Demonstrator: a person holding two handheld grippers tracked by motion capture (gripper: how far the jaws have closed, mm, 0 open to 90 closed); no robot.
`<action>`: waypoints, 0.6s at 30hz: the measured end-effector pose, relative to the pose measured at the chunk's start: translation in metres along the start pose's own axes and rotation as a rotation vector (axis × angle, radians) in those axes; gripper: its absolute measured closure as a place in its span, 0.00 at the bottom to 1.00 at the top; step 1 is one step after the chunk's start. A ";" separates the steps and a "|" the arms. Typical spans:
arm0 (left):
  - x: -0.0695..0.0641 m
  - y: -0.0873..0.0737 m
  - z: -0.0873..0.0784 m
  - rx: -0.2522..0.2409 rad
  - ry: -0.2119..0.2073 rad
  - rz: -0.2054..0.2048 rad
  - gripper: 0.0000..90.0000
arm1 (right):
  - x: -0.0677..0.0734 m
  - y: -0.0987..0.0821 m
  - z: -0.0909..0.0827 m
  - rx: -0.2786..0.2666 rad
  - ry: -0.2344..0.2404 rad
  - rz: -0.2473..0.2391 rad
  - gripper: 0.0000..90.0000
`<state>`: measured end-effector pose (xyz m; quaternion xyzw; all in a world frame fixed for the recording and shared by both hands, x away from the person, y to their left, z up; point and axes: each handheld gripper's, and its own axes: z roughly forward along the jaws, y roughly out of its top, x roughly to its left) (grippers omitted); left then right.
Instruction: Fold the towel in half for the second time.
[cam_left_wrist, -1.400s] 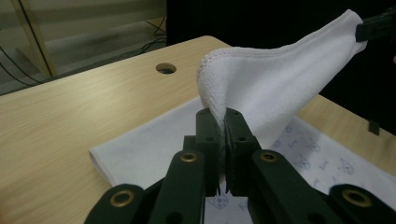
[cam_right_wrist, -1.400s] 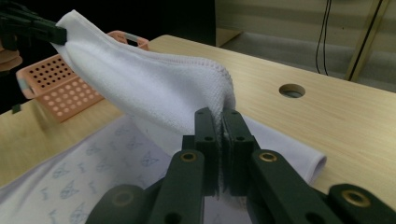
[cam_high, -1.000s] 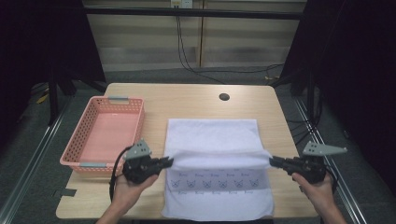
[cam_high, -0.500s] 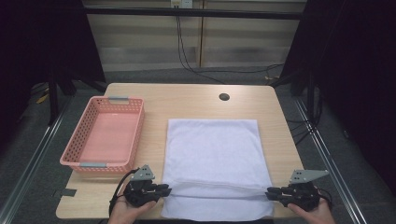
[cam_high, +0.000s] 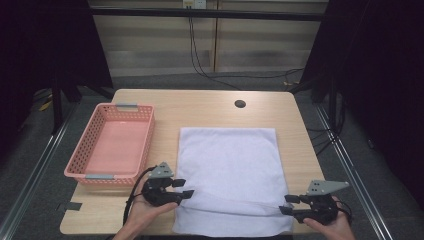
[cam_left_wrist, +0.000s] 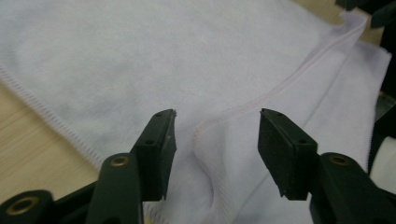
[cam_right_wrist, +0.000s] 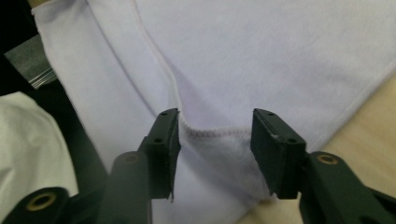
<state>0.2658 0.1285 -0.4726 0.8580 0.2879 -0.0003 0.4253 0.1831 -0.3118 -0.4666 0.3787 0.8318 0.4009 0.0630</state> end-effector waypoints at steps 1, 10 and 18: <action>0.000 0.000 0.006 0.024 0.011 -0.002 0.51 | -0.002 0.003 0.003 0.003 0.005 -0.002 0.54; -0.010 -0.015 -0.005 0.070 -0.081 0.012 0.94 | 0.006 0.005 0.020 0.083 0.124 -0.049 0.90; -0.028 -0.034 -0.031 0.046 -0.113 0.034 0.90 | 0.025 -0.004 -0.002 0.037 0.135 -0.051 0.87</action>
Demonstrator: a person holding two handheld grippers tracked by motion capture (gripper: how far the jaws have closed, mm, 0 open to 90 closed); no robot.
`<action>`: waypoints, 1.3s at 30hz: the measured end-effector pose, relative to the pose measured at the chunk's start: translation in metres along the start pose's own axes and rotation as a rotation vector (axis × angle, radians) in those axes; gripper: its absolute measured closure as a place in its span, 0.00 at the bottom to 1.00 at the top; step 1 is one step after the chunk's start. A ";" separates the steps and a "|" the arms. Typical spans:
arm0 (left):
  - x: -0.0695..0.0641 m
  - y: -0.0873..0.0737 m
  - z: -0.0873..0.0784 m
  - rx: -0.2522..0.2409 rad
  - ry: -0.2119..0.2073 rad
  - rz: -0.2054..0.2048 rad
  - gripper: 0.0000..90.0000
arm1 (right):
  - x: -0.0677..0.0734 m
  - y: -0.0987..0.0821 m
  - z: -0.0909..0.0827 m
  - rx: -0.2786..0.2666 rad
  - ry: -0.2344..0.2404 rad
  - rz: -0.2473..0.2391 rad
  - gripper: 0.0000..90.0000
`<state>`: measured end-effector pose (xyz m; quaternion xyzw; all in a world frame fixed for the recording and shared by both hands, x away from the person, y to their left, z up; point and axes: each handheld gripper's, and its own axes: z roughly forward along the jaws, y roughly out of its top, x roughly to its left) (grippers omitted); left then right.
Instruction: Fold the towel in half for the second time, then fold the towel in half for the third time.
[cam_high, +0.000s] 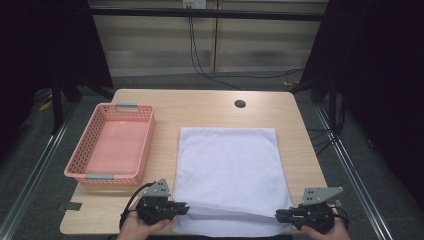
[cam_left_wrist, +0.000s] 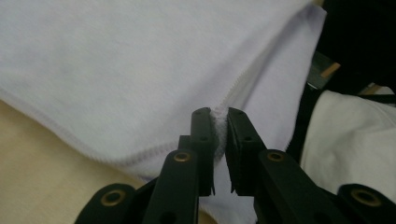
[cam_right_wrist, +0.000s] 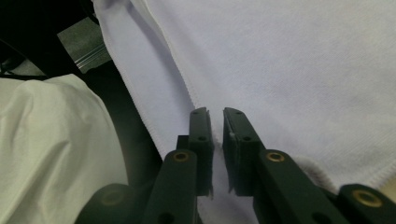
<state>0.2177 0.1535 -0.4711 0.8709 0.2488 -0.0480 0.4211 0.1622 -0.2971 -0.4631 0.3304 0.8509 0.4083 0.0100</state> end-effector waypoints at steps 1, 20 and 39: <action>-0.001 -0.002 -0.001 0.012 0.008 -0.006 0.89 | 0.001 -0.001 -0.001 -0.002 0.002 -0.002 0.85; 0.056 0.045 0.022 -0.050 0.143 -0.079 0.63 | -0.043 0.038 0.024 -0.083 -0.172 0.017 0.61; 0.083 0.052 0.059 0.020 0.224 -0.077 0.66 | -0.084 0.073 0.094 0.070 -0.303 0.017 0.51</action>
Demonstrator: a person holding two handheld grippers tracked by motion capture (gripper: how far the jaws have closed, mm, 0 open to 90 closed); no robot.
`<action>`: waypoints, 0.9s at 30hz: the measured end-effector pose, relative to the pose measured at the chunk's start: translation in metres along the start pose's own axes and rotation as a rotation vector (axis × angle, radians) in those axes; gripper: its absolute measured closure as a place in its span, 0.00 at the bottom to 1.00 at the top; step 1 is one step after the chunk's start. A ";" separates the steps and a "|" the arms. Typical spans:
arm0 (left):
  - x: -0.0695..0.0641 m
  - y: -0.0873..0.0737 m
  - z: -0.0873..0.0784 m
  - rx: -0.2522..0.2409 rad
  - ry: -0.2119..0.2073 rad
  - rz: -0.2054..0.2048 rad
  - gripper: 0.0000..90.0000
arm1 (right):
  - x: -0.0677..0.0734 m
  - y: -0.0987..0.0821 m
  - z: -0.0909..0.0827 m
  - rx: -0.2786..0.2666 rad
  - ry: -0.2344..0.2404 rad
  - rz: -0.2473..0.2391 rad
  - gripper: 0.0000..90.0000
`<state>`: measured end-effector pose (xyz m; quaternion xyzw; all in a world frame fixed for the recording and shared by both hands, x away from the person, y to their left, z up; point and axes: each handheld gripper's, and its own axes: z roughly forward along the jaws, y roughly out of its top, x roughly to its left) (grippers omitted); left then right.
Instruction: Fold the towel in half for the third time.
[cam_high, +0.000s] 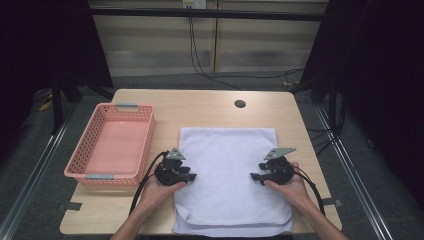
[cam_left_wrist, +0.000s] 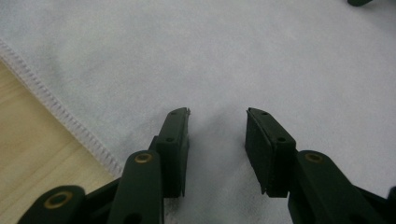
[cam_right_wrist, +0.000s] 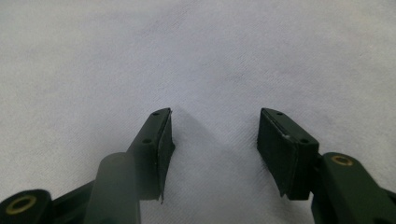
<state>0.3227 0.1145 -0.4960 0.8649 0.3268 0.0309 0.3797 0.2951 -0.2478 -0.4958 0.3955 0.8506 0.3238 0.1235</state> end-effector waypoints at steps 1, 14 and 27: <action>-0.001 -0.001 0.000 0.000 0.000 0.015 0.65 | 0.001 -0.001 0.000 0.002 -0.004 -0.001 0.51; -0.013 -0.010 -0.004 -0.017 -0.031 -0.016 0.66 | 0.007 -0.021 -0.019 0.000 0.011 -0.005 0.62; -0.041 -0.026 -0.015 0.017 -0.085 0.023 0.69 | 0.018 -0.042 -0.039 0.007 0.030 -0.015 0.72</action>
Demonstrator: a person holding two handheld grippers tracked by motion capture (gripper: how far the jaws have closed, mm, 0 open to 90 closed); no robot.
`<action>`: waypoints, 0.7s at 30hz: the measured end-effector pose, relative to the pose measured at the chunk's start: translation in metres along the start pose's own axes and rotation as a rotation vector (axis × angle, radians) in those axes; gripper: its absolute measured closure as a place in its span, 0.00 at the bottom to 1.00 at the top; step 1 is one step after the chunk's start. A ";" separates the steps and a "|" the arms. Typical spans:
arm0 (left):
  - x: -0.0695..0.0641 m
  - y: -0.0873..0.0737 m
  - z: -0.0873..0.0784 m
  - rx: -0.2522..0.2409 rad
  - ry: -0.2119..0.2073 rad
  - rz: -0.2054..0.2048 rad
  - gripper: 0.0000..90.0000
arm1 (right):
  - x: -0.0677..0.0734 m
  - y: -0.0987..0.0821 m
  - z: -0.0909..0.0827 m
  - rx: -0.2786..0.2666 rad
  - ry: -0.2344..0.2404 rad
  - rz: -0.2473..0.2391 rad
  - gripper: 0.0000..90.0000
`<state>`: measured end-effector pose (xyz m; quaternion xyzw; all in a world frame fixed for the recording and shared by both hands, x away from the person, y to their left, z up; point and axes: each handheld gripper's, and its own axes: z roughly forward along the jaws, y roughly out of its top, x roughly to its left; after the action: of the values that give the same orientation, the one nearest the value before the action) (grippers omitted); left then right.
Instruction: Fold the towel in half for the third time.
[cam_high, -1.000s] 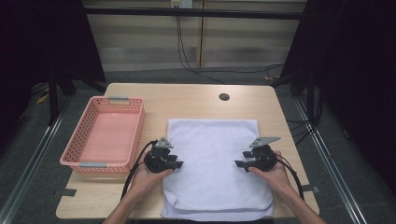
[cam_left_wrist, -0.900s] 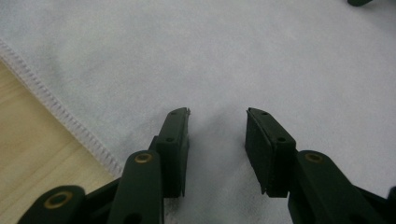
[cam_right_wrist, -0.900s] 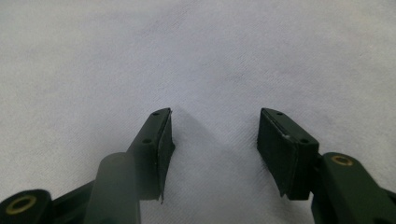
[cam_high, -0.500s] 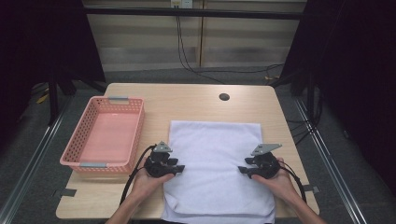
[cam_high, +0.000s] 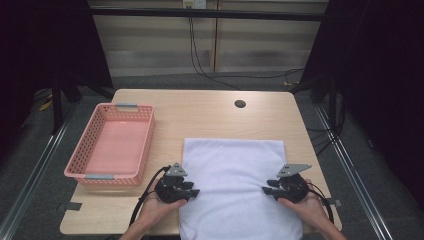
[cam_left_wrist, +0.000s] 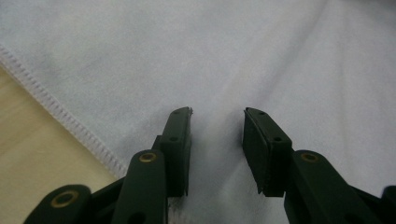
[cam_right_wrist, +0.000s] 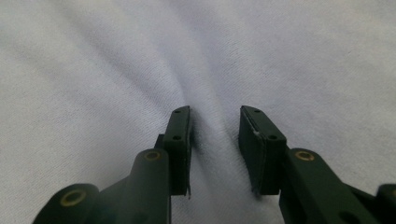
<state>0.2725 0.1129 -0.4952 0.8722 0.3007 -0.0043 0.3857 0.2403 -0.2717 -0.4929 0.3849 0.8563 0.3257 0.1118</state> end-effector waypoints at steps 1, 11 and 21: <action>-0.002 -0.001 -0.001 0.007 -0.009 0.006 0.69 | 0.002 -0.002 -0.002 0.005 0.006 0.000 0.72; -0.026 -0.015 -0.011 0.047 -0.055 0.053 0.65 | 0.019 -0.016 -0.018 0.043 0.040 -0.024 0.71; -0.028 -0.016 -0.023 0.047 -0.060 0.048 0.61 | 0.036 -0.023 -0.026 0.053 0.111 -0.035 0.65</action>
<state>0.2359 0.1216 -0.4830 0.8875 0.2677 -0.0284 0.3740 0.1912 -0.2690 -0.4857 0.3538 0.8762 0.3217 0.0595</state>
